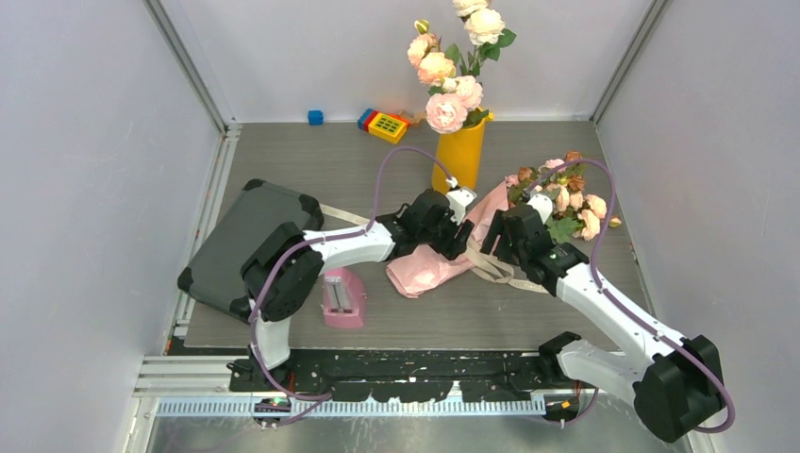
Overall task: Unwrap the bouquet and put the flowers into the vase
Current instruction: Untie the ribbon from the wrapping paper.
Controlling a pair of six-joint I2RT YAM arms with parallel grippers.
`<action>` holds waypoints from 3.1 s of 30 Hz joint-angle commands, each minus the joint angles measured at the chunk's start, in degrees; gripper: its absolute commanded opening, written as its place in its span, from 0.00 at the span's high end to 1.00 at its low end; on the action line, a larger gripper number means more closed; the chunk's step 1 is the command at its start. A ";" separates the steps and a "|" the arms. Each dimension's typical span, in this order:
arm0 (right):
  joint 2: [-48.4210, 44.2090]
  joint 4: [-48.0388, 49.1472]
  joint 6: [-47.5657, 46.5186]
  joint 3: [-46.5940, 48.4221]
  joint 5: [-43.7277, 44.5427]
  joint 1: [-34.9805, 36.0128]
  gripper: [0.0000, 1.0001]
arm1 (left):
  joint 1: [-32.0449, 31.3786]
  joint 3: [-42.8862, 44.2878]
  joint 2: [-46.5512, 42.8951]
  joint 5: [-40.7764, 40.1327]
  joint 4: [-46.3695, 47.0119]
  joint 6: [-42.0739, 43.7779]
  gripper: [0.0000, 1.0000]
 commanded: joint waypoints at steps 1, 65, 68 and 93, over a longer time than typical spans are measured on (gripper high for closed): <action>-1.87 0.88 0.90 -0.09 0.24 -0.14 0.27 | -0.32 1.58 0.58 -0.98 0.10 0.97 0.45; 14.56 7.00 -4.23 6.69 -7.85 -0.15 0.30 | 22.24 -7.64 -9.28 3.97 0.83 -15.84 0.99; 15.51 7.19 -3.98 6.64 -7.43 -0.14 0.33 | 22.68 -7.64 -9.22 3.71 0.59 -15.33 0.99; -3.62 -10.70 8.09 0.80 13.11 -0.22 0.80 | 29.39 -0.17 -2.07 -3.14 -6.28 -10.20 0.98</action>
